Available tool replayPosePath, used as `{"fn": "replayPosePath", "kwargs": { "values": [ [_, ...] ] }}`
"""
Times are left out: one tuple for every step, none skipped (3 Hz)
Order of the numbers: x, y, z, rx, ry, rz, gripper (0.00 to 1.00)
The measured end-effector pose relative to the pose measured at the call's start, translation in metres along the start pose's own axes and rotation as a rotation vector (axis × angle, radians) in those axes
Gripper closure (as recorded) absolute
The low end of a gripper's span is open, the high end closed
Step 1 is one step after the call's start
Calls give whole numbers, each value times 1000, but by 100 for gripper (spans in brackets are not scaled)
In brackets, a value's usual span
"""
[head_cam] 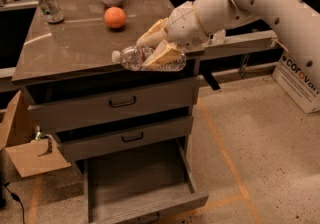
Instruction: Place water bottle into bottom drawer
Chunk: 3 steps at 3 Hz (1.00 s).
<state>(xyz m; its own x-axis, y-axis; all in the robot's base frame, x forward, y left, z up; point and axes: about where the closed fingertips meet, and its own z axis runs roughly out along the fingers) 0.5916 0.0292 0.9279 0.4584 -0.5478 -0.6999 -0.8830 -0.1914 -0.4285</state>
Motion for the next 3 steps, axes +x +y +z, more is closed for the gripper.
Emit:
{"fn": "replayPosePath", "kwargs": {
  "values": [
    [12, 29, 22, 51, 55, 47, 100],
    [27, 61, 53, -10, 69, 75, 100],
    [27, 62, 53, -16, 68, 74, 100]
  ]
}}
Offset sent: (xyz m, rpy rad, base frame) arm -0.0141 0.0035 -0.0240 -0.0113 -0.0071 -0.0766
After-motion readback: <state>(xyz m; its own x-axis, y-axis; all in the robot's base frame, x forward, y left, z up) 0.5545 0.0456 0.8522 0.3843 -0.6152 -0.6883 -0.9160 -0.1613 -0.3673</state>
